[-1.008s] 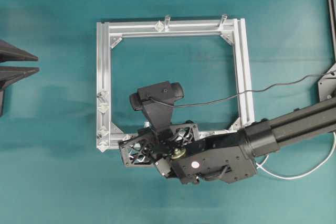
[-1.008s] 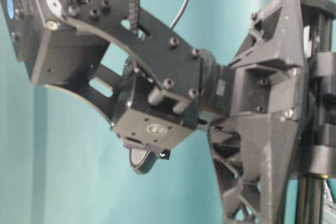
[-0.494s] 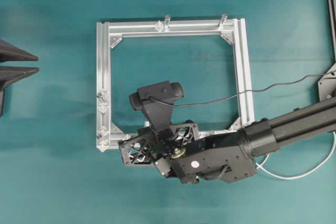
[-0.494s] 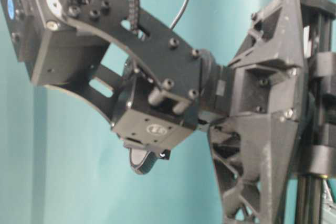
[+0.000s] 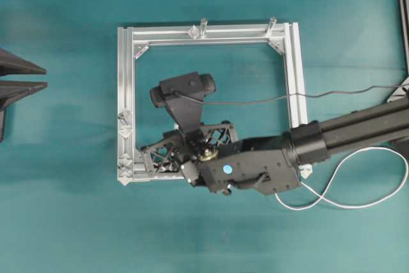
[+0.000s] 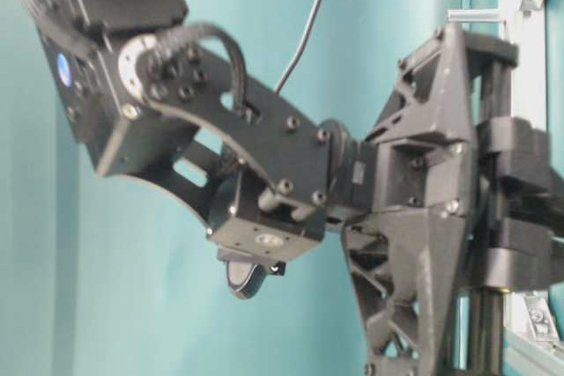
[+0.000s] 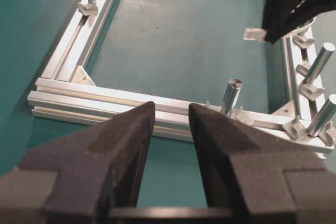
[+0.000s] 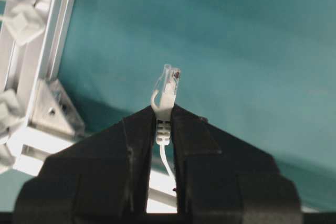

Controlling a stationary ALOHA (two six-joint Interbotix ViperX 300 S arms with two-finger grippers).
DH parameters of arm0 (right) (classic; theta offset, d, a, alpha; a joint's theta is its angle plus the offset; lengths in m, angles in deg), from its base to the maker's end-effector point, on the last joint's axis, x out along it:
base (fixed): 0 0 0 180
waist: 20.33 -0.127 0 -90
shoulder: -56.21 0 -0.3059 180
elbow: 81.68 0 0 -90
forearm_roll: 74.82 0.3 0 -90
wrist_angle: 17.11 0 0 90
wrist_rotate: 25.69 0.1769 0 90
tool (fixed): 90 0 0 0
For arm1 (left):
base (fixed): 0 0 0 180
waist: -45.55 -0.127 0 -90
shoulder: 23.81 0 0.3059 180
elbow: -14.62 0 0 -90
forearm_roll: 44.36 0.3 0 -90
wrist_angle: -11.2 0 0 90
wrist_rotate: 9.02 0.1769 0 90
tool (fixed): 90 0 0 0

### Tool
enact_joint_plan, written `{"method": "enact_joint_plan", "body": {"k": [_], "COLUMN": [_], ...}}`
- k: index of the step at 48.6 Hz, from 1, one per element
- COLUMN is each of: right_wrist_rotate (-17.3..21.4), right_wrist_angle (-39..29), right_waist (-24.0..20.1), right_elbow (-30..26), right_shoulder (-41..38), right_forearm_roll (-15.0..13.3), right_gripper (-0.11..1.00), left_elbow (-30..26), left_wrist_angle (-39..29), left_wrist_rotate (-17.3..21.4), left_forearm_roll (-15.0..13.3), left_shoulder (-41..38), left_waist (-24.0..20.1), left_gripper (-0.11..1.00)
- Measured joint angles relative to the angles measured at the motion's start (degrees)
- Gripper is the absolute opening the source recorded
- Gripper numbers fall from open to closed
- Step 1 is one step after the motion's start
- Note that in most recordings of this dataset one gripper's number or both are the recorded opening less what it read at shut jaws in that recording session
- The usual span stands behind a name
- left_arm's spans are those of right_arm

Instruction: Move the cable alternately left and right between 8 closely spaced pins so it hooks onto each one.

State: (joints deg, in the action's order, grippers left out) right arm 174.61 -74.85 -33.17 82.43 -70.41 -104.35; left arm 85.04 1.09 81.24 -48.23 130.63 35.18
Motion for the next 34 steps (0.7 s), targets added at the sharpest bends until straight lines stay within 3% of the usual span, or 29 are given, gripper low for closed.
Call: {"method": "enact_joint_plan", "body": {"k": [20, 34], "right_wrist_rotate": [-3.6, -3.87], "right_wrist_angle": [2.29, 4.75], "right_waist": [3.08, 3.43], "right_elbow": [0.0, -0.18], "right_shoulder": [0.0, -0.09], "right_forearm_roll": [0.0, 0.0], "right_gripper": [0.12, 0.12], "left_elbow": [0.35, 0.7], "left_wrist_angle": [0.18, 0.53], "left_wrist_rotate": [0.0, 0.0], "left_forearm_roll": [0.0, 0.0], "left_shoulder": [0.09, 0.09], "left_waist": [0.0, 0.0], "left_gripper": [0.38, 0.38]}}
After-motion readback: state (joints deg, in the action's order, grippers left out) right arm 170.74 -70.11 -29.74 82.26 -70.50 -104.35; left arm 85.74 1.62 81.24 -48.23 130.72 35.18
